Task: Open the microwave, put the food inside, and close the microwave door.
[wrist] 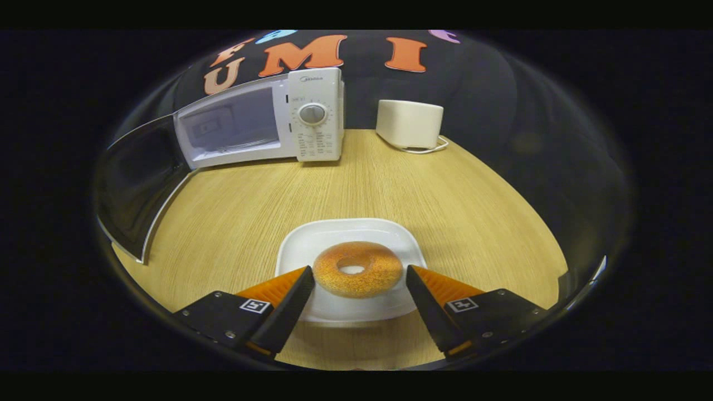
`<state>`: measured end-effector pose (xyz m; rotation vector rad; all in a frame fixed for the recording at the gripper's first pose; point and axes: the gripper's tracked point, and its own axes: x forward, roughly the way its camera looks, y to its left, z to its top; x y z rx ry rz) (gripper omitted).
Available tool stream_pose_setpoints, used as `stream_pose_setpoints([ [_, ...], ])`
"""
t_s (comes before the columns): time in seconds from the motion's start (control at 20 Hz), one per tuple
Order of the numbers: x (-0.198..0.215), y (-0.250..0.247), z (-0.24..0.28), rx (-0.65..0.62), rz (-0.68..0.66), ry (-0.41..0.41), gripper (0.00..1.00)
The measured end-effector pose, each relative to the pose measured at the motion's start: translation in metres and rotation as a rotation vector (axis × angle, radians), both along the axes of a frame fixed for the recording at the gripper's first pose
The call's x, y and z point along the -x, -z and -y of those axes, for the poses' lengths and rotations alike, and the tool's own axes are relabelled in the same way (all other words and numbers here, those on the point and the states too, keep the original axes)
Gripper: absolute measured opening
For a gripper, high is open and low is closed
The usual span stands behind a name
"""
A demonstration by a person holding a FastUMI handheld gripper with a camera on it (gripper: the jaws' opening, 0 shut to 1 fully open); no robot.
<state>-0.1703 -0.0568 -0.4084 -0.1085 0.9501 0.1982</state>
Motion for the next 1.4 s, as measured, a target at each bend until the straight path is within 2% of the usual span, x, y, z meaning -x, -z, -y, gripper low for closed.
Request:
stream_pose_setpoints([
  [0.15, -0.006, 0.004, -0.004, -0.013, 0.007, 0.0, 0.98],
  [0.3, -0.01, 0.003, -0.007, -0.006, 0.01, -0.008, 0.82],
  [0.5, -0.022, -0.016, -0.023, -0.02, 0.05, -0.02, 0.7],
  [0.7, -0.035, -0.037, -0.058, -0.065, 0.082, -0.05, 0.68],
  [1.05, -0.047, -0.058, -0.15, -0.183, 0.064, -0.11, 0.68],
  [1.2, -0.056, -0.062, -0.186, -0.236, 0.05, -0.1, 0.68],
  [1.4, -0.075, -0.07, -0.231, -0.33, 0.025, -0.041, 0.68],
])
